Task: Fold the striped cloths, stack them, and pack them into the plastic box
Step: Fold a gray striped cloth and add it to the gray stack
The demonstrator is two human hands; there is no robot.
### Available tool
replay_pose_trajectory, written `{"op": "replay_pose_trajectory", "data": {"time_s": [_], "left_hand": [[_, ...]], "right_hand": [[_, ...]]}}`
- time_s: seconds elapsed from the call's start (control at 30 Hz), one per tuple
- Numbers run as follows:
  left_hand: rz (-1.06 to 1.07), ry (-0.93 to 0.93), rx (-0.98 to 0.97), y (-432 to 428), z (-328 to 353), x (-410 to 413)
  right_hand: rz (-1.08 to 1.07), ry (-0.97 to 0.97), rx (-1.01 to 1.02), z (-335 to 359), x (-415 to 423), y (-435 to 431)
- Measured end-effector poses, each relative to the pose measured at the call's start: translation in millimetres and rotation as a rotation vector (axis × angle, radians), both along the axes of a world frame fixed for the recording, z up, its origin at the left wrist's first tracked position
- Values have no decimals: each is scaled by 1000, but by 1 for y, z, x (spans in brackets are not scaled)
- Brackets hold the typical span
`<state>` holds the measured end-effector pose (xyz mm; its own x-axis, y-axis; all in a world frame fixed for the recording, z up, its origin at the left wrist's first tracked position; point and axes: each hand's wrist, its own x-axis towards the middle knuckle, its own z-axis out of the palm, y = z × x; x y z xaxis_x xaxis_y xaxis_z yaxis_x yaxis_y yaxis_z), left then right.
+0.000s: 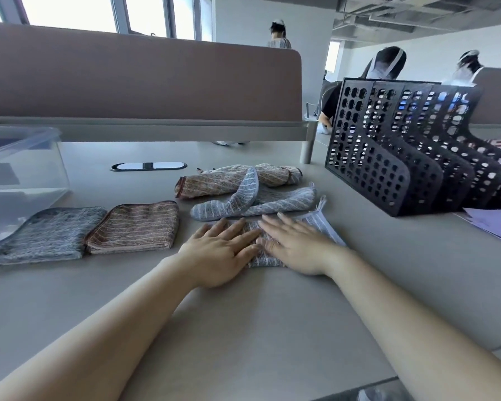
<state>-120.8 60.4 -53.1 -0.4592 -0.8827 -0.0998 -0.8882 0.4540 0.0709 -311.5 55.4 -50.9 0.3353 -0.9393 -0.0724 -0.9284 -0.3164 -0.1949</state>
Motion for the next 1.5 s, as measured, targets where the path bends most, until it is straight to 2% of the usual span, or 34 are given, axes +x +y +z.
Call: {"op": "replay_pose_trajectory", "data": {"time_s": [0.07, 0.17, 0.27, 0.37, 0.43, 0.6, 0.73, 0.8, 0.87, 0.93, 1.0, 1.03, 1.1, 1.17, 1.23, 1.3, 1.43, 1.5], "left_hand": [[18, 3, 14, -1, 0, 3], [70, 60, 28, -1, -1, 7], [208, 143, -48, -4, 0, 12], [333, 128, -92, -5, 7, 14], [376, 160, -81, -4, 14, 13], [455, 245, 21, -8, 23, 18], [438, 192, 18, -5, 24, 19], [446, 224, 42, -5, 24, 19], [440, 331, 99, -5, 23, 18], [422, 498, 154, -2, 25, 16], [412, 661, 174, 3, 29, 12], [410, 736, 182, 3, 30, 11], [426, 907, 237, 1, 29, 11], [458, 1056, 275, -2, 28, 13], [475, 1147, 192, -5, 26, 16], [467, 1159, 48, -8, 24, 18], [399, 974, -271, -9, 22, 22], [383, 927, -366, -7, 25, 24]], "right_hand": [[-19, 116, 16, -4, -4, -1], [-29, 99, -19, -1, -5, 2], [-1, 33, -77, 0, -4, 7], [7, 109, -1, -2, -3, 10], [1, 94, 5, -3, -2, 9], [-101, -47, -220, 5, -10, 3], [-126, 119, 31, 0, -19, 7], [-130, 118, 56, -1, -19, 8], [-133, 30, 11, 0, -19, 5], [-184, -164, -139, 2, -22, 1], [-360, -240, -329, 3, -33, -1], [-477, -225, -352, 4, -39, 0], [-624, -199, -247, 4, -51, 1], [-633, -214, -176, 3, -54, 1], [-611, -275, -188, 4, -51, -1], [-606, -366, -195, 6, -46, -1], [-622, -652, -164, 12, -44, 0], [-649, -815, -158, 17, -45, 2]]}}
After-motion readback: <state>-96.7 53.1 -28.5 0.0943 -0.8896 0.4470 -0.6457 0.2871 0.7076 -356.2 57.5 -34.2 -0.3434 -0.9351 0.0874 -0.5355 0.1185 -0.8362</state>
